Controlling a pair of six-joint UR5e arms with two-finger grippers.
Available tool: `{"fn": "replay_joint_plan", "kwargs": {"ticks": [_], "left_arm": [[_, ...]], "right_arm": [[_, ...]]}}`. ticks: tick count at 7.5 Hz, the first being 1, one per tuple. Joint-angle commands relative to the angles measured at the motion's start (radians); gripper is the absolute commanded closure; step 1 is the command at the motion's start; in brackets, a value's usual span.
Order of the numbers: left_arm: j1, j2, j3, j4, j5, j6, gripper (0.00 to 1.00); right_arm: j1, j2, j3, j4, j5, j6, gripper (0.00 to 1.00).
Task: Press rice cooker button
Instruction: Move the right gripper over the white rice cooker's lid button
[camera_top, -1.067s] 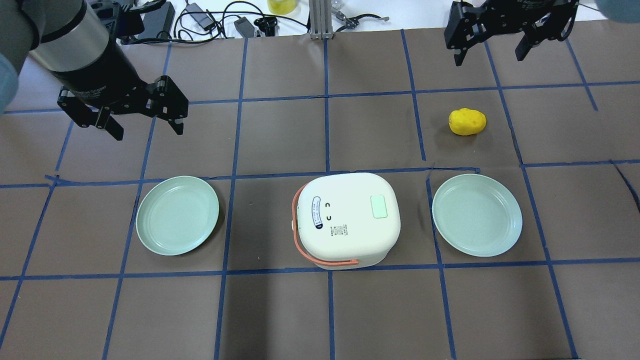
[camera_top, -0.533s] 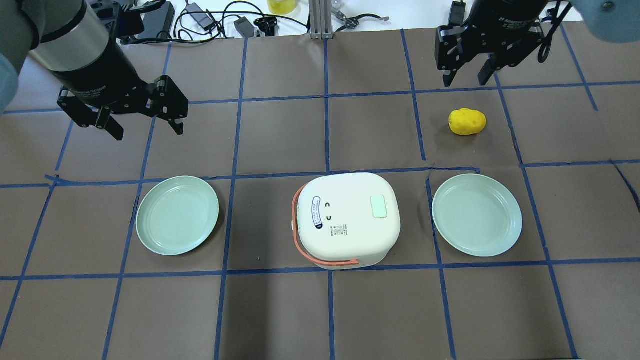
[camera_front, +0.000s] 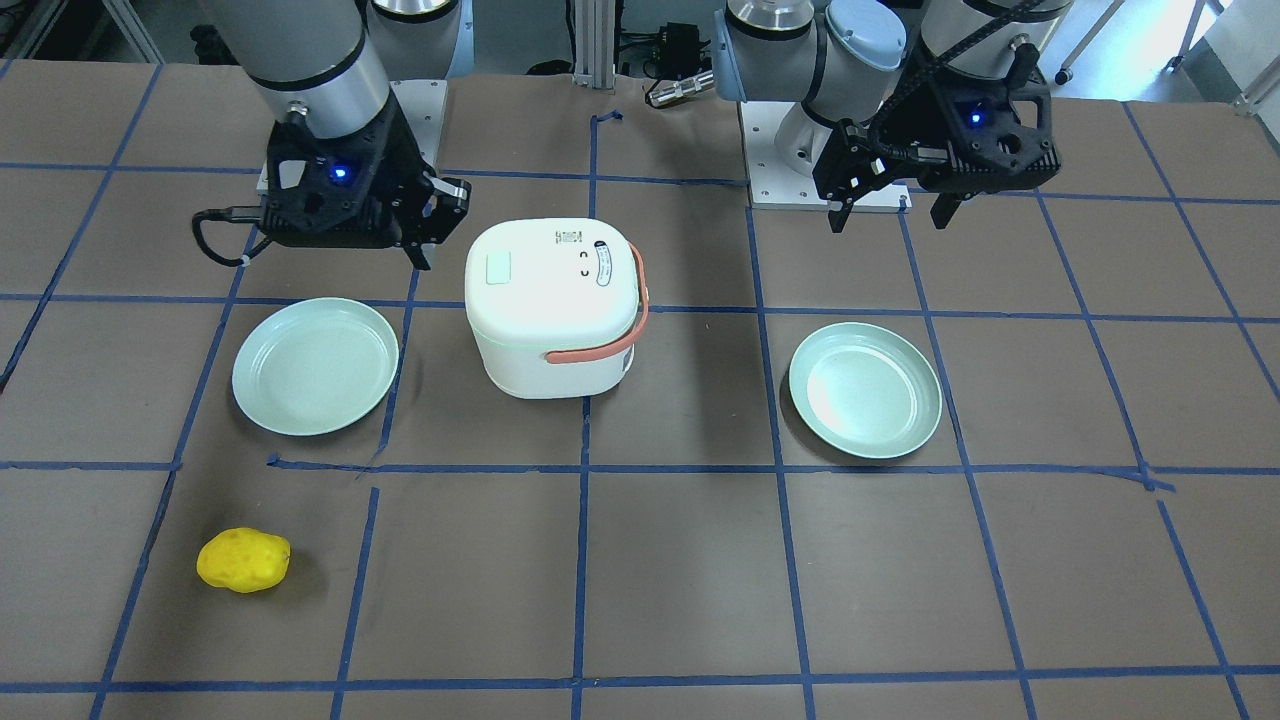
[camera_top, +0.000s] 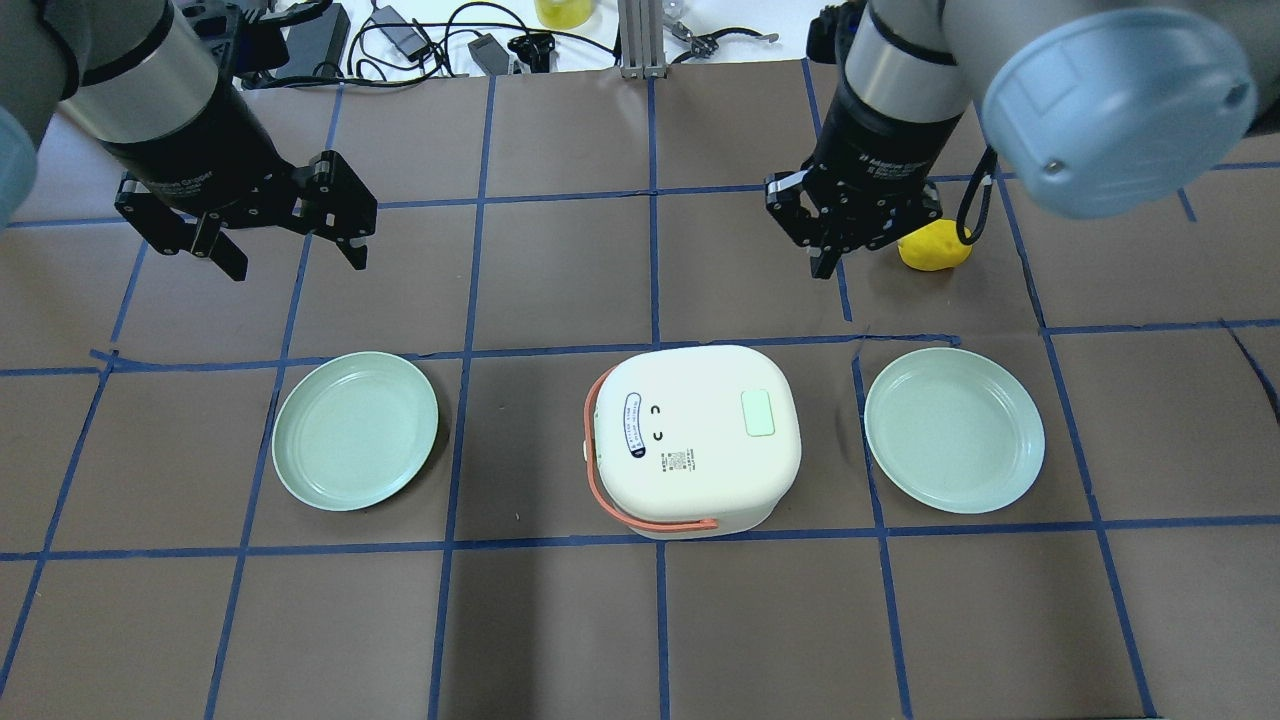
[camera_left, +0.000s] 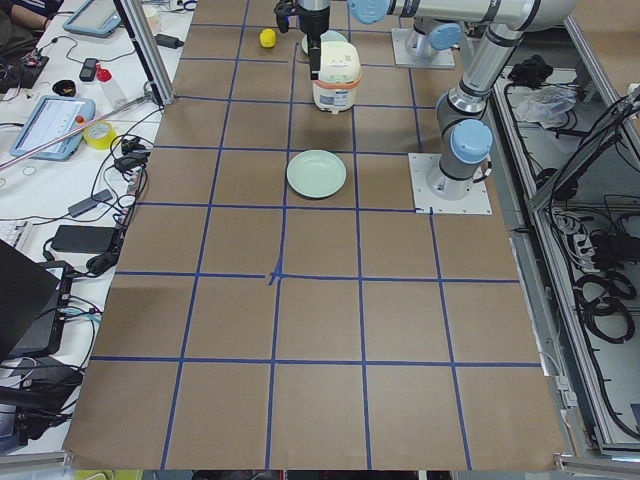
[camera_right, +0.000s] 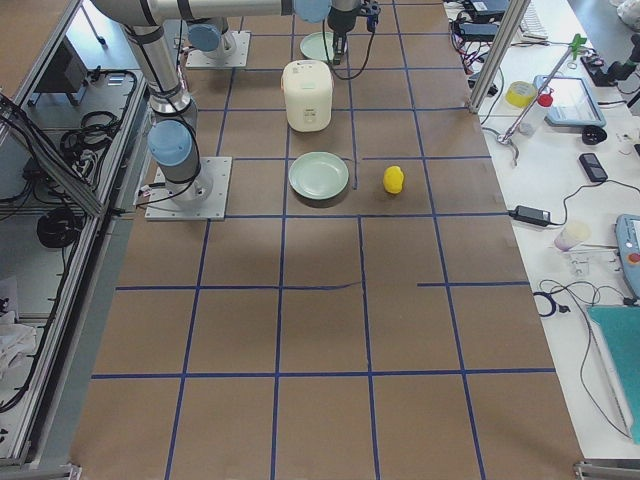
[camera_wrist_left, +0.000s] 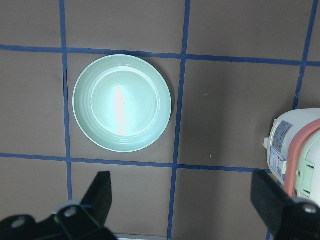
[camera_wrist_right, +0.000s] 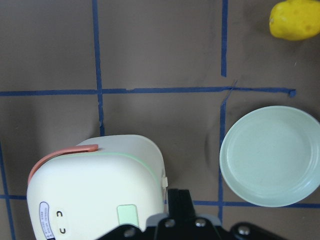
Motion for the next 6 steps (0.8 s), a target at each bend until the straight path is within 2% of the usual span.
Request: {"fn": "replay_joint_plan", "kwargs": {"ticks": [1,3,5,6], "left_arm": [[0.000,0.000,0.000,0.000,0.000,0.000,0.00],[0.000,0.000,0.000,0.000,0.000,0.000,0.00],[0.000,0.000,0.000,0.000,0.000,0.000,0.00],[0.000,0.000,0.000,0.000,0.000,0.000,0.00]], "right_arm": [[0.109,0.017,0.079,-0.017,-0.043,0.047,1.00],[0.114,0.014,0.141,-0.049,-0.041,0.049,1.00],[0.115,0.012,0.214,-0.146,-0.040,0.054,1.00],[0.117,0.018,0.222,-0.174,-0.041,0.064,1.00]]}}
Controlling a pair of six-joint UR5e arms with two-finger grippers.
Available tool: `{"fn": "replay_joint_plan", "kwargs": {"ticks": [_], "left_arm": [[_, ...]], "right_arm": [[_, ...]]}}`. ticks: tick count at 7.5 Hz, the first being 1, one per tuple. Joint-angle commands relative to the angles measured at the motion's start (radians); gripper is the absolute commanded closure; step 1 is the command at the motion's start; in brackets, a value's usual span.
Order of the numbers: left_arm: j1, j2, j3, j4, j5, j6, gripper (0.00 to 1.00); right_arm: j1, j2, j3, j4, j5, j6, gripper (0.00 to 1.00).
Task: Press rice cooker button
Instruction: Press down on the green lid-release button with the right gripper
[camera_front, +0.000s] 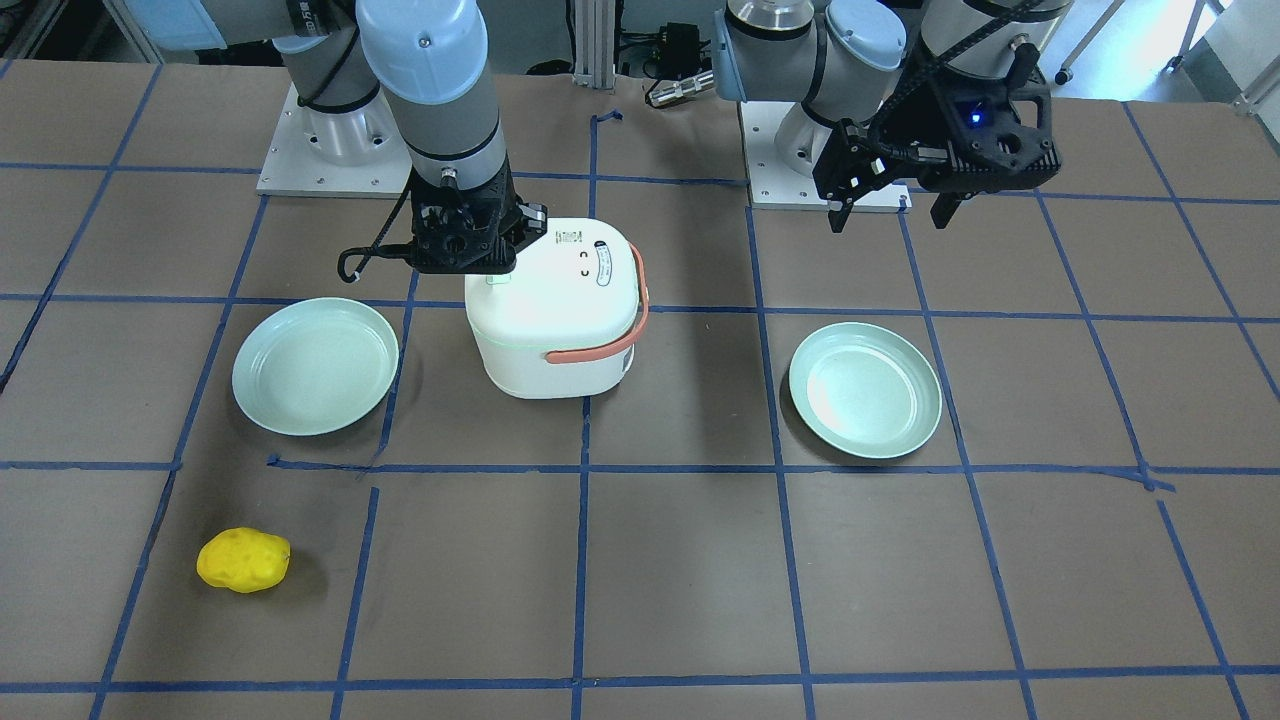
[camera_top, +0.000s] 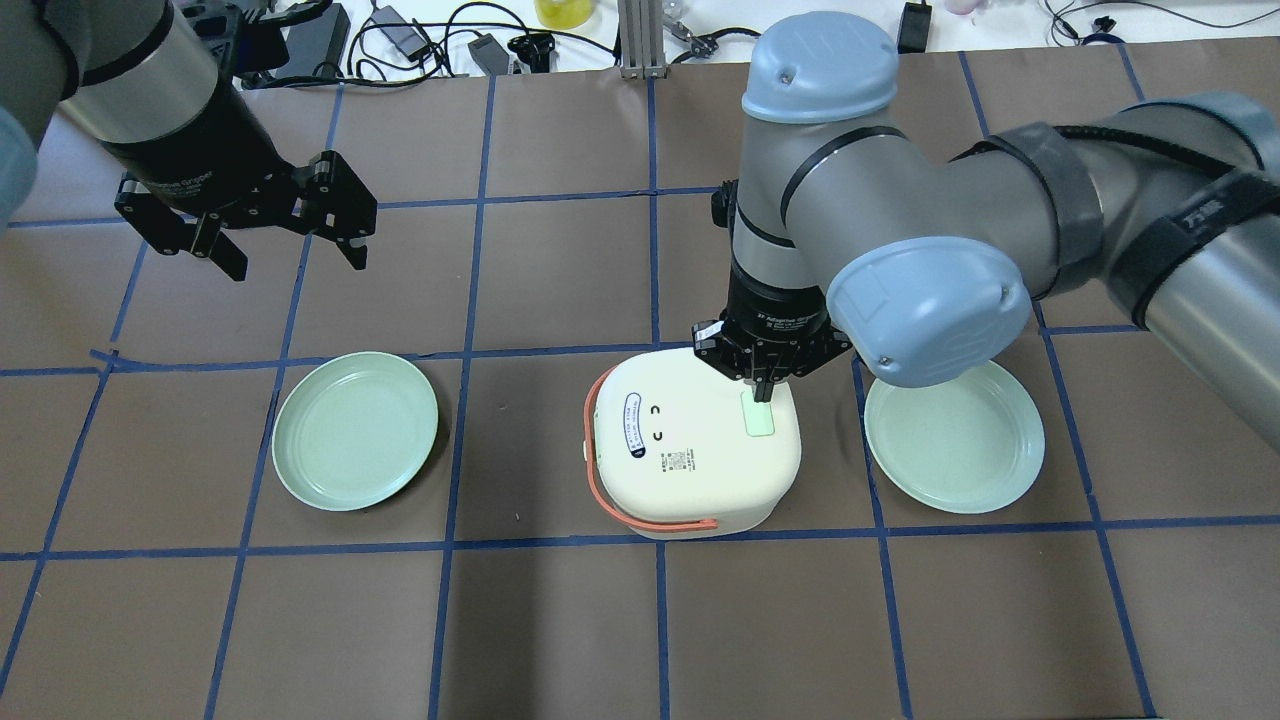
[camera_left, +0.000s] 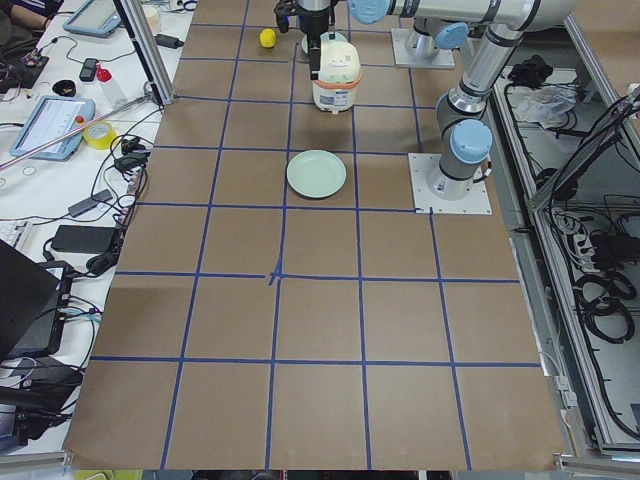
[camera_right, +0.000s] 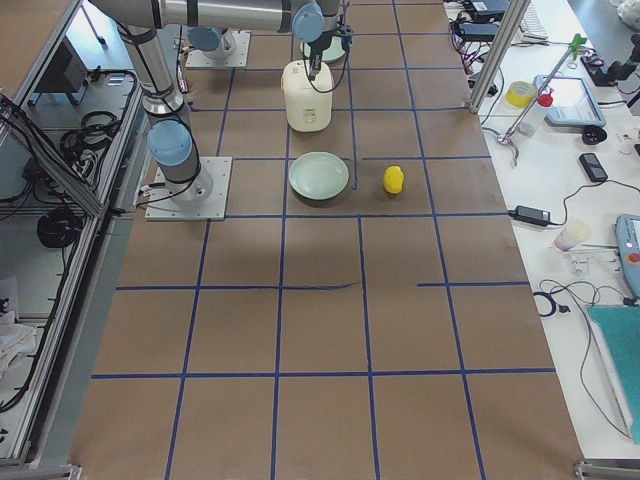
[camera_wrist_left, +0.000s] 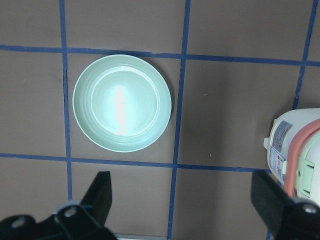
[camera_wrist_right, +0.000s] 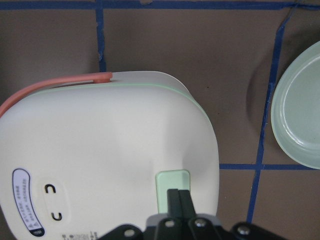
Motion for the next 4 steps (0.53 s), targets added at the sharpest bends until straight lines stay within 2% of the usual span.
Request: {"fn": "replay_joint_plan", "kwargs": {"ticks": [1,4], "left_arm": [[0.000,0.000,0.000,0.000,0.000,0.000,0.00],[0.000,0.000,0.000,0.000,0.000,0.000,0.00]], "right_arm": [[0.003,0.004,0.027,-0.045,-0.004,0.008,1.00],[0.006,0.004,0.044,-0.046,-0.003,0.009,1.00]]}}
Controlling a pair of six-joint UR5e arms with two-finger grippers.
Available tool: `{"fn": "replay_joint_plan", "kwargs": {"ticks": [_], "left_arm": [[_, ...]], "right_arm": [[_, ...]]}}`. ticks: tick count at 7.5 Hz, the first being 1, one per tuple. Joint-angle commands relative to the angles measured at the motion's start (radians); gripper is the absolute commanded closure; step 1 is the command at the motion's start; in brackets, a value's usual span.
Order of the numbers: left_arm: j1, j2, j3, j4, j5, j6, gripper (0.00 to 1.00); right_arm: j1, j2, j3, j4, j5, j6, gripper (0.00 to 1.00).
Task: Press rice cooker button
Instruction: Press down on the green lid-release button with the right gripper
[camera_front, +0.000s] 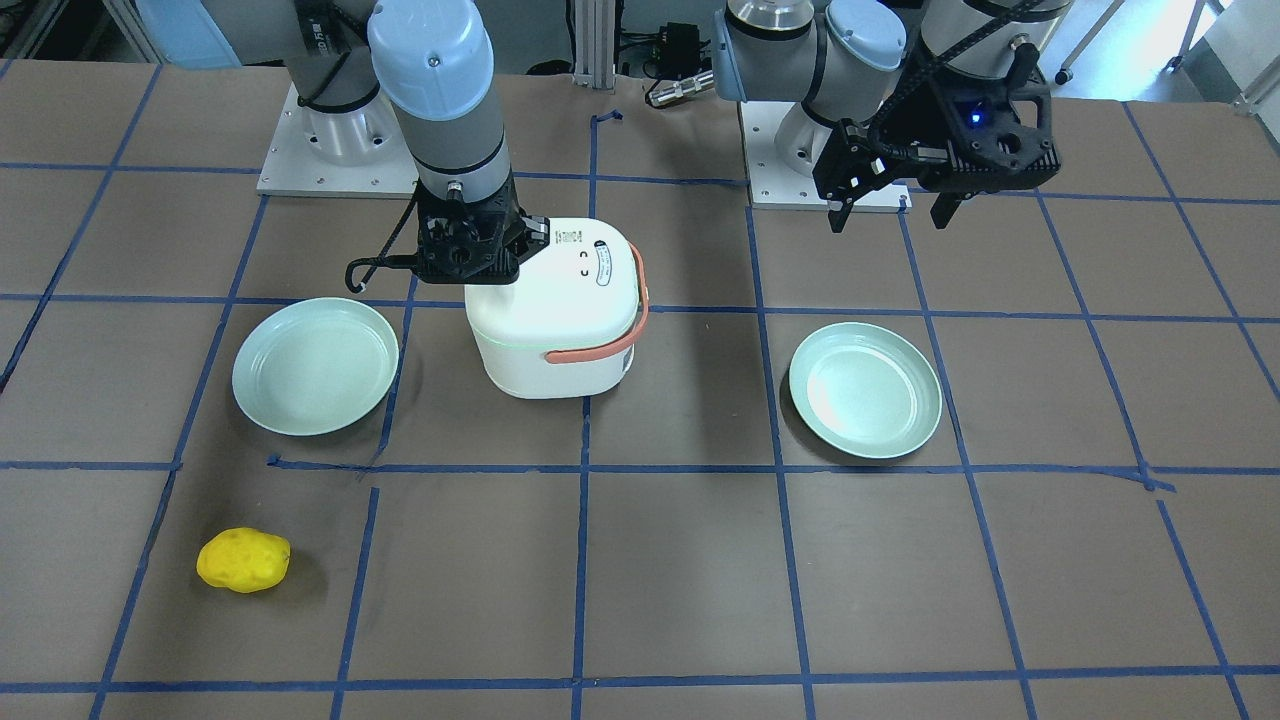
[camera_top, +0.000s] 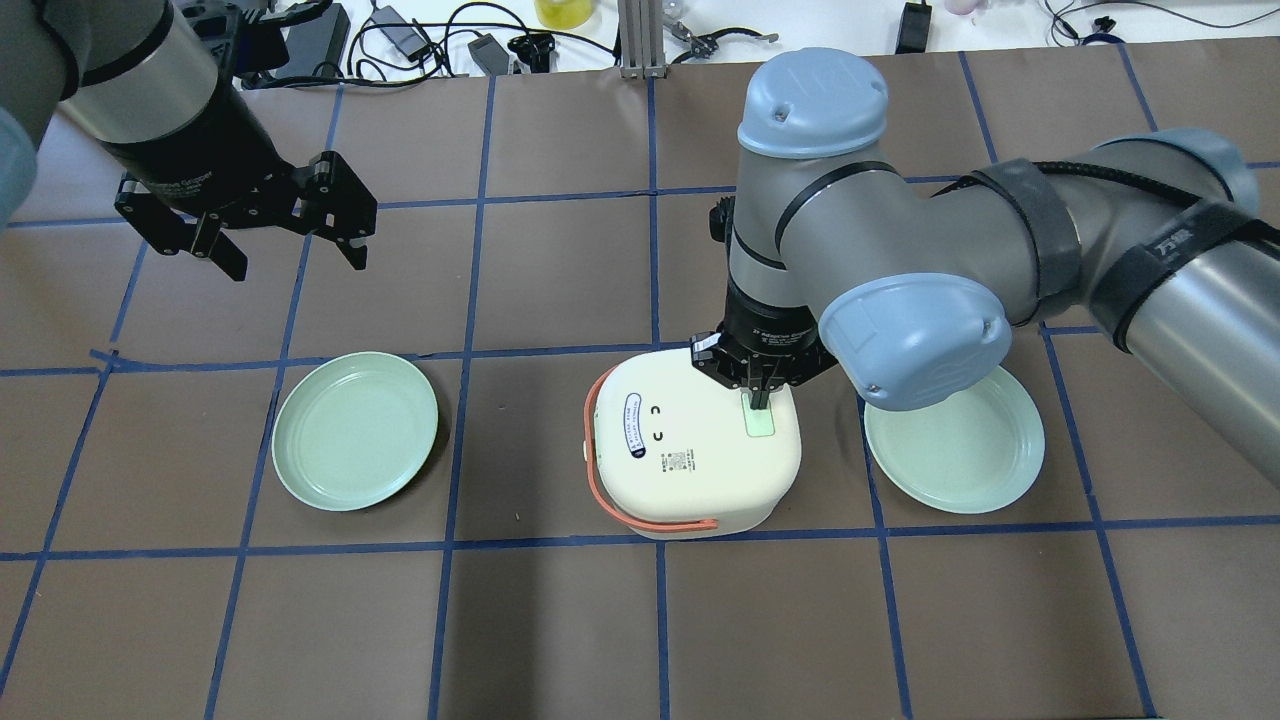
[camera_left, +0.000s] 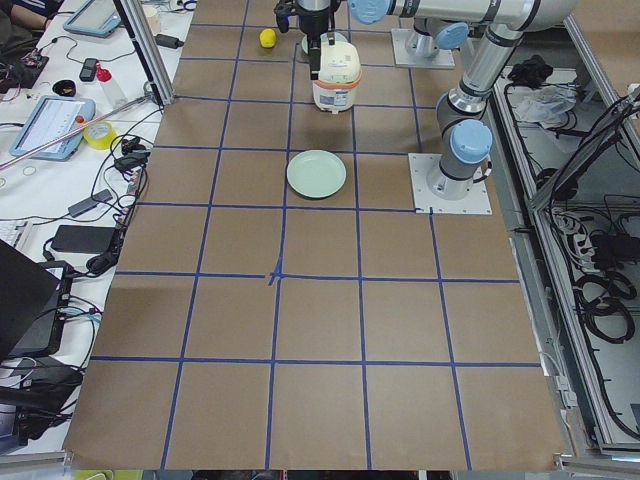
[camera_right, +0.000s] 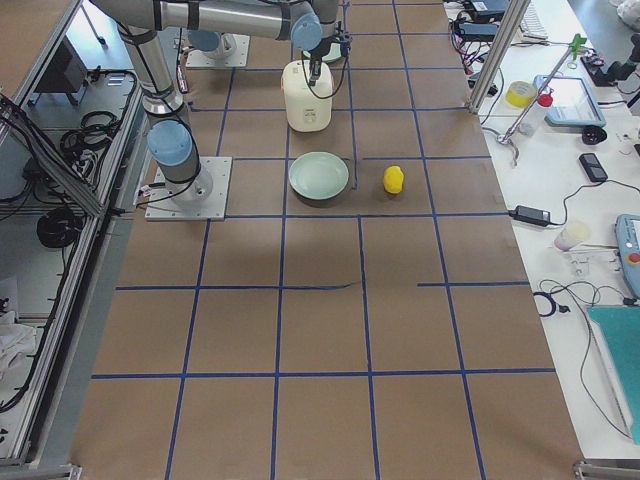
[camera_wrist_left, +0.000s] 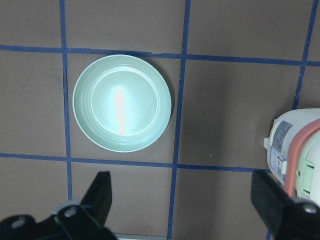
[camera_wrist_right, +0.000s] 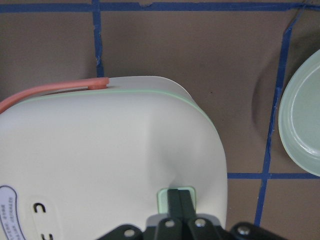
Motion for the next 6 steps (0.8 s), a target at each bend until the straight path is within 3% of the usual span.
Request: {"fn": "replay_joint_plan", "kwargs": {"ticks": [1,2,3,4,6], "left_arm": [[0.000,0.000,0.000,0.000,0.000,0.000,0.00],[0.000,0.000,0.000,0.000,0.000,0.000,0.00],[0.000,0.000,0.000,0.000,0.000,0.000,0.00],[0.000,0.000,0.000,0.000,0.000,0.000,0.00],[0.000,0.000,0.000,0.000,0.000,0.000,0.00]], "right_arm": [[0.002,-0.002,0.011,-0.003,-0.014,0.001,1.00],[0.003,-0.002,0.008,-0.003,-0.015,0.004,1.00],[0.002,-0.008,-0.013,0.010,-0.026,0.004,0.55],[-0.004,-0.010,-0.050,0.010,-0.076,-0.008,0.01],[-0.059,-0.007,-0.231,0.142,-0.086,-0.022,0.00]]}}
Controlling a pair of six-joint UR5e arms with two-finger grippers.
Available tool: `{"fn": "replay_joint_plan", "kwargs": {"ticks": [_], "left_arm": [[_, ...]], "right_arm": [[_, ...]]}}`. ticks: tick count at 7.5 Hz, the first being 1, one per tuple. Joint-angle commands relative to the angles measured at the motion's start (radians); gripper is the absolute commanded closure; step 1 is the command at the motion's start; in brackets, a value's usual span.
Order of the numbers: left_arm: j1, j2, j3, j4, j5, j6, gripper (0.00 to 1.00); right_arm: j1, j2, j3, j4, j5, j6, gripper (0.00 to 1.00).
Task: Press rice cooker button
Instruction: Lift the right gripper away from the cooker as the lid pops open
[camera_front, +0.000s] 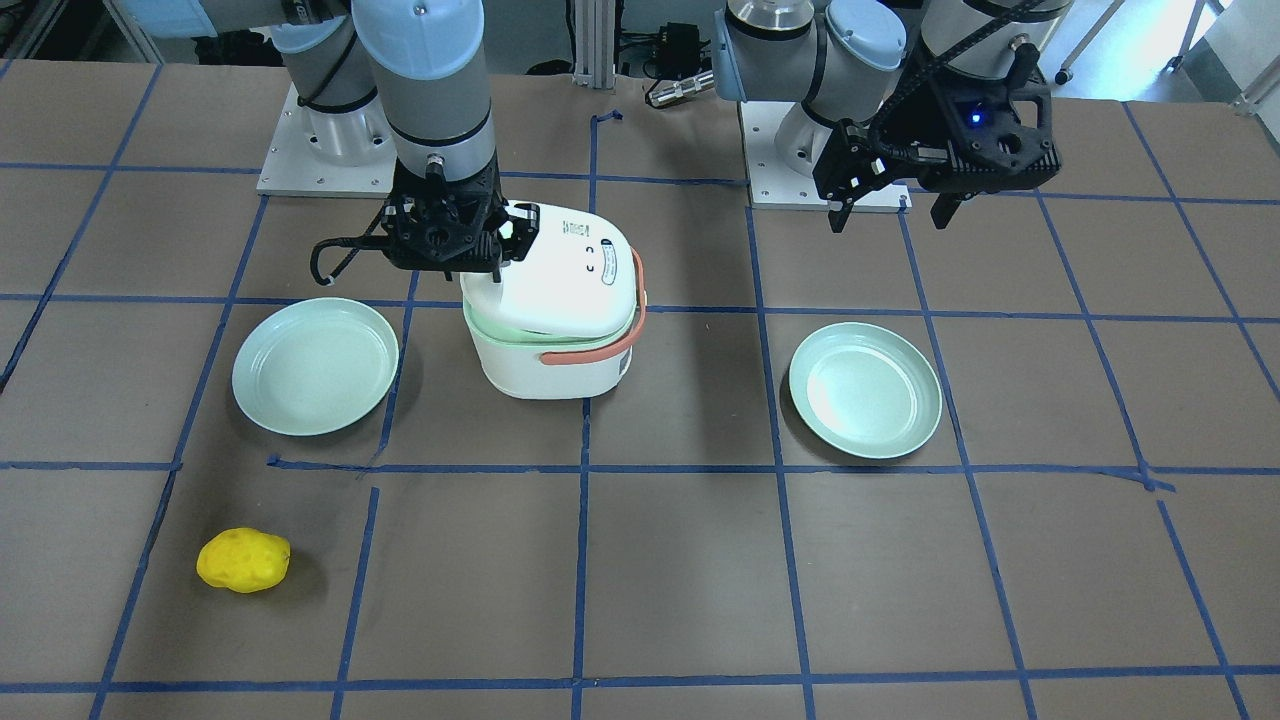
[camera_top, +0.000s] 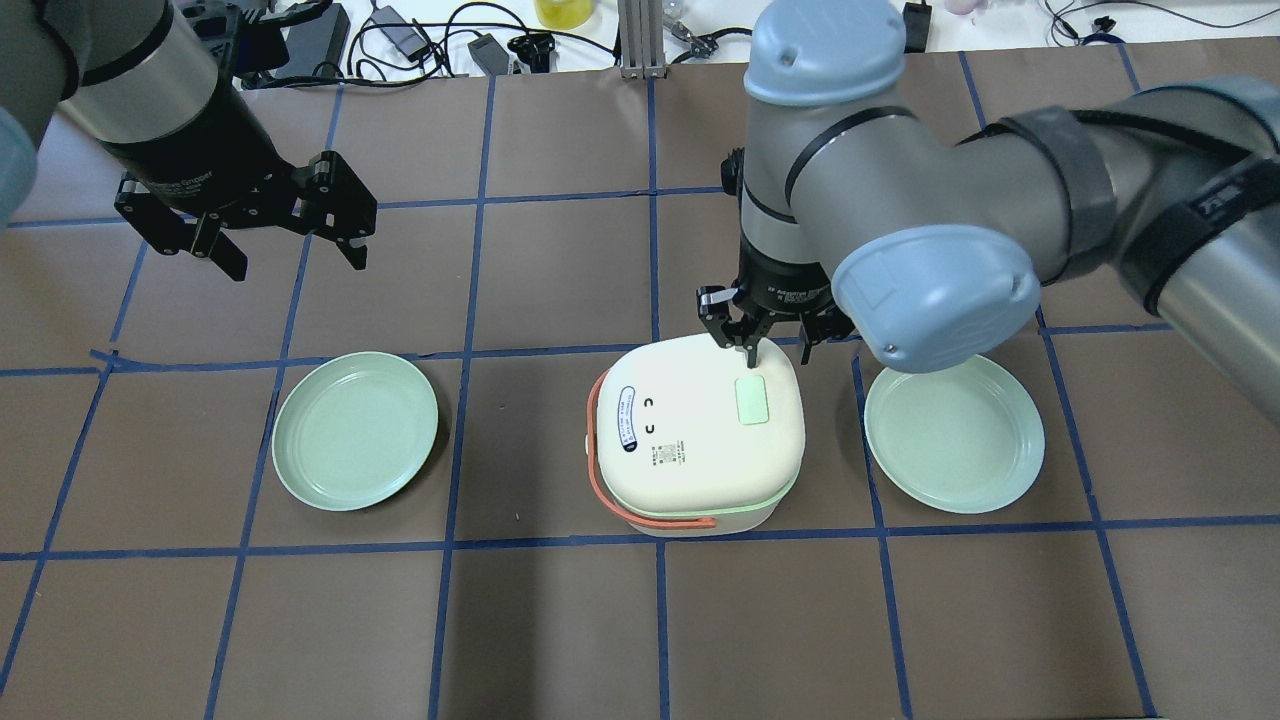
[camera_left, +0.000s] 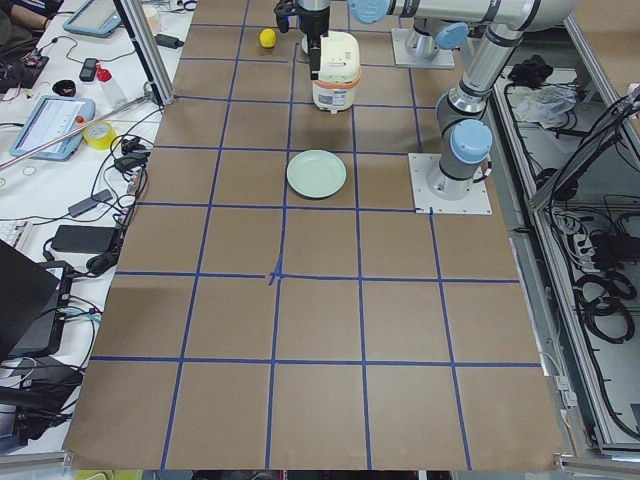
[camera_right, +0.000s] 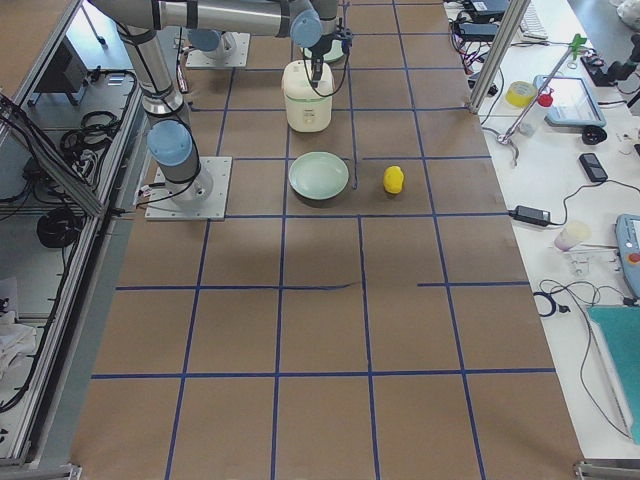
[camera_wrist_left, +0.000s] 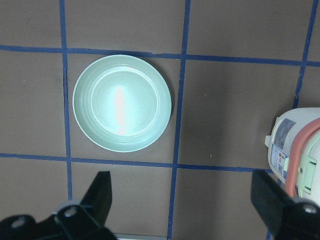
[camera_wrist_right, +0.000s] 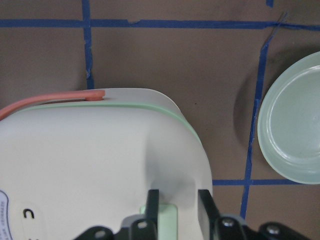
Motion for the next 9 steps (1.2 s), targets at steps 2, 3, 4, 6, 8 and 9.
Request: {"fn": "replay_joint_plan", "kwargs": {"ticks": [2,3,4,6,8,9], "left_arm": [[0.000,0.000,0.000,0.000,0.000,0.000,0.00],[0.000,0.000,0.000,0.000,0.000,-0.002,0.00],[0.000,0.000,0.000,0.000,0.000,-0.002,0.00],[0.000,0.000,0.000,0.000,0.000,0.000,0.00],[0.000,0.000,0.000,0.000,0.000,-0.002,0.00],[0.000,0.000,0.000,0.000,0.000,0.000,0.00]], "right_arm": [[-0.182,-0.002,-0.223,0.157,0.009,-0.081,0.00],[-0.213,0.000,-0.260,0.162,0.007,-0.105,0.00],[-0.225,0.000,-0.276,0.159,0.004,-0.107,0.00],[-0.226,-0.002,-0.276,0.139,0.004,-0.107,0.00],[-0.224,-0.011,-0.278,0.136,-0.005,-0.110,0.00],[-0.224,-0.007,-0.275,0.122,-0.003,-0.128,0.00]]}}
